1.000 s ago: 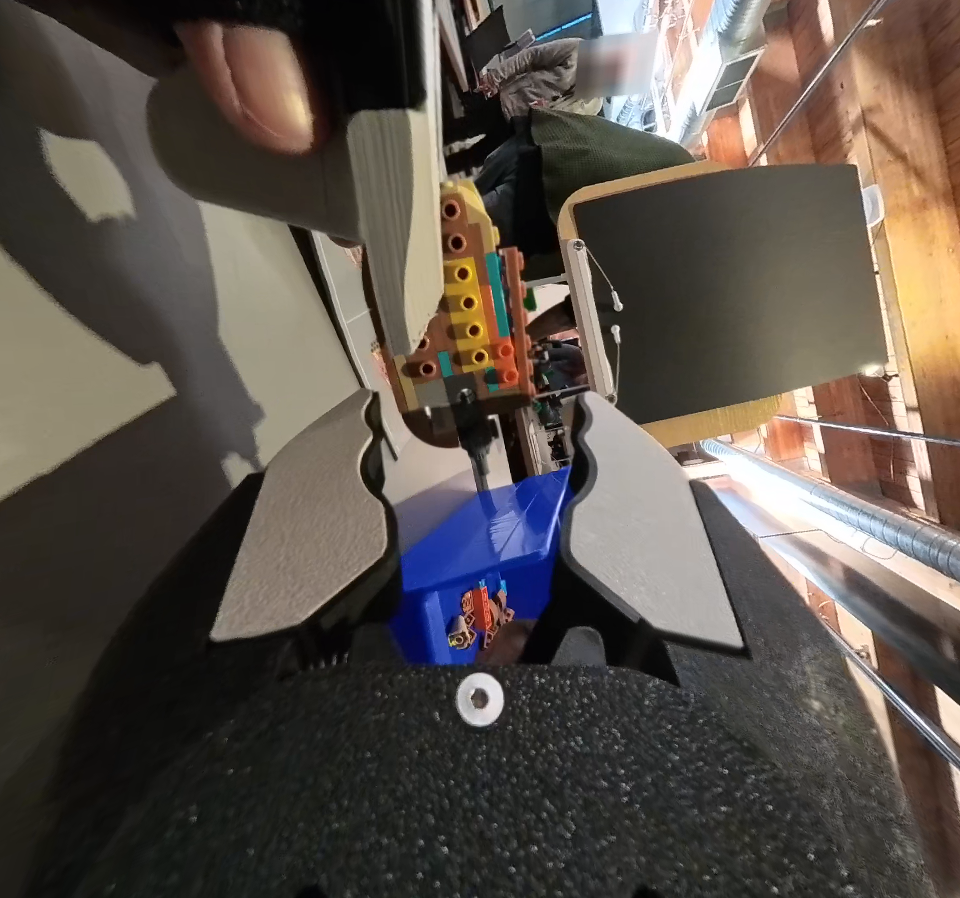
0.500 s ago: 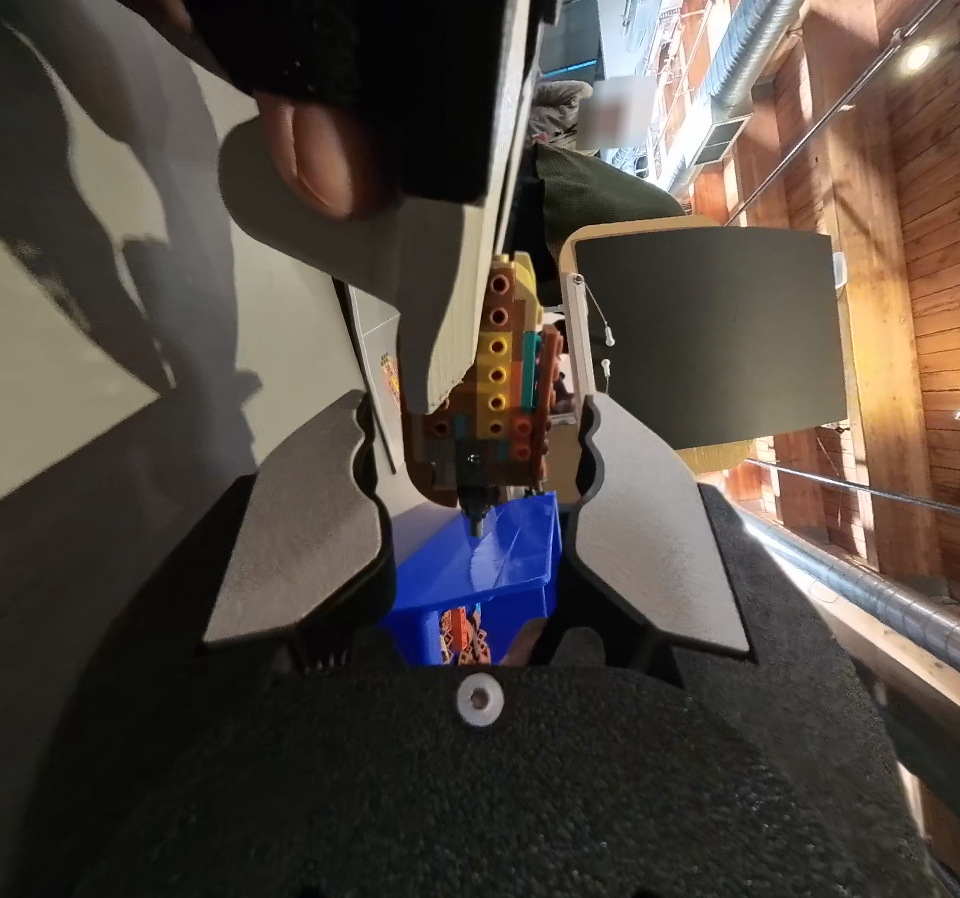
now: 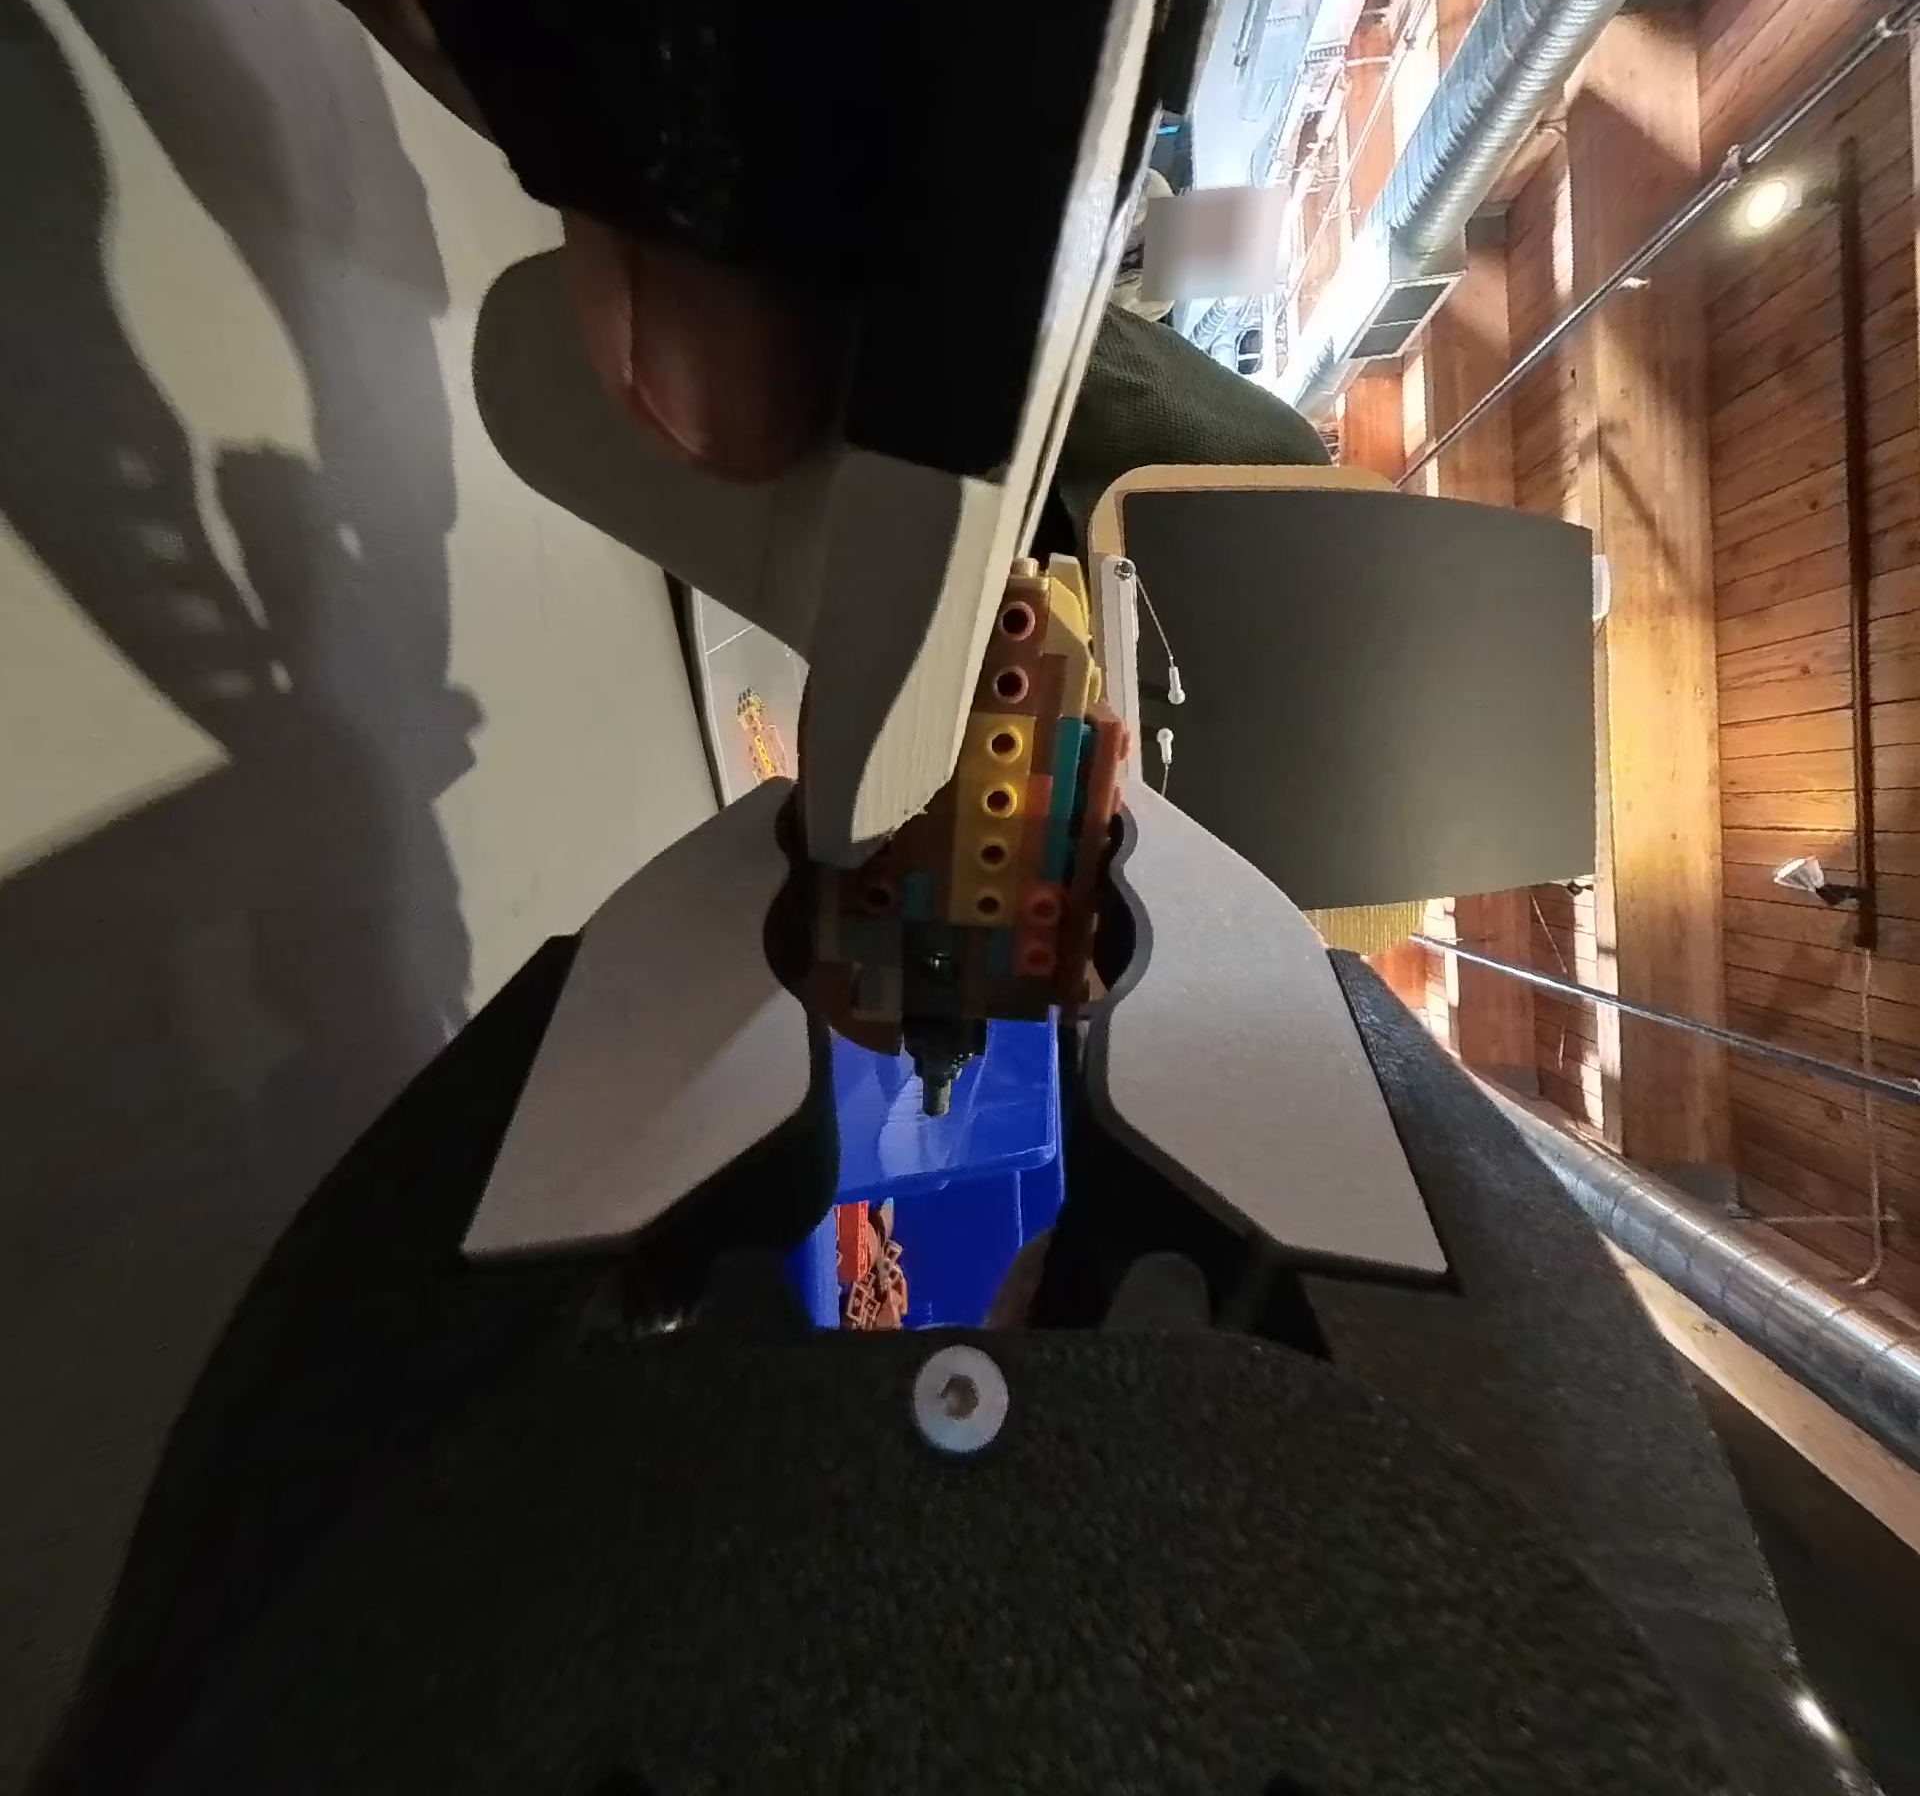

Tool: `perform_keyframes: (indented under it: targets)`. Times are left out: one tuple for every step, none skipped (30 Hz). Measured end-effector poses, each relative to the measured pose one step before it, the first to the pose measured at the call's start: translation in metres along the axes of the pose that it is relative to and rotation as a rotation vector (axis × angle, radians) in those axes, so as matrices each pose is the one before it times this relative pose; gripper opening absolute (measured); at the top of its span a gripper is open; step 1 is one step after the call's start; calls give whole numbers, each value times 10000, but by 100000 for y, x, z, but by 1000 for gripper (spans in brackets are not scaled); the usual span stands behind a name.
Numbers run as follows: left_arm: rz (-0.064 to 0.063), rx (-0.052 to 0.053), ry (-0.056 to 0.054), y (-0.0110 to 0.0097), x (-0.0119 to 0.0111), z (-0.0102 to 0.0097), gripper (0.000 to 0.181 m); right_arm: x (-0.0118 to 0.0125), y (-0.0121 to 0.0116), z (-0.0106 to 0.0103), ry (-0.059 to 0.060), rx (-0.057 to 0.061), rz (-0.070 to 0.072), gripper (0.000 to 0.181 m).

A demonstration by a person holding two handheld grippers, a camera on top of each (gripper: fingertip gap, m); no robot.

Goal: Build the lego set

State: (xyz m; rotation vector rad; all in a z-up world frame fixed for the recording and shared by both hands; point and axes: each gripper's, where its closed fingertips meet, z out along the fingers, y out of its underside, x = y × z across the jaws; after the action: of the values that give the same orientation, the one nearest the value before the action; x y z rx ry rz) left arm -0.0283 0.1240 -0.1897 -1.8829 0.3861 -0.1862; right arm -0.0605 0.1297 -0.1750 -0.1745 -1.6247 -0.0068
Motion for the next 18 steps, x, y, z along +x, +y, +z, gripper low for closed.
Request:
perform_keyframes:
  targets:
    - [49,-6,-28,-33,14,4,22,1,11,-18,4,1,5,52]
    - [35,-39,-30,21,3,11,22,-32,16,0,-31,-13,-10,52]
    - [-23,-31,-4,45,7,23,22,-48,7,16,-39,-7,-16,51]
    - [-47,-7,15,31,1,4,22,-52,9,13,-35,1,-15,51]
    - [-47,-19,6,60,-4,15,22,-48,22,26,-25,-10,-15,51]
    - [-57,-13,-18,26,-36,30,21,-29,29,32,11,-30,-20,51]
    - [-63,-10,-14,19,-43,14,22,-13,31,29,21,-32,-10,51]
    - [-43,-11,-1,33,-14,5,21,-17,10,11,11,-14,-12,51]
    - [-28,-12,-7,22,-15,6,22,-5,-1,16,12,-6,-12,51]
    - [-26,7,-11,-6,-15,-1,21,25,3,-1,49,-6,-31,51]
    - [-15,9,-18,-40,-14,-4,21,43,7,7,50,-19,-39,51]
    - [-10,-16,-20,4,-17,6,21,25,11,2,28,-24,-28,51]
    - [-33,25,-6,-29,-15,-16,21,36,-3,-3,52,-18,-57,51]
    - [-26,6,-14,-17,-1,1,21,6,12,9,32,-30,-77,51]
    - [-16,-39,-20,65,-26,18,22,-25,20,13,-7,-24,-33,51]
    - [-59,21,2,-1,-2,7,21,-6,10,25,18,-9,-14,51]
    - [-37,0,-19,13,-36,25,22,22,21,27,35,-19,-6,51]
    - [-30,37,-35,-46,-55,-7,21,29,21,33,44,-22,55,51]
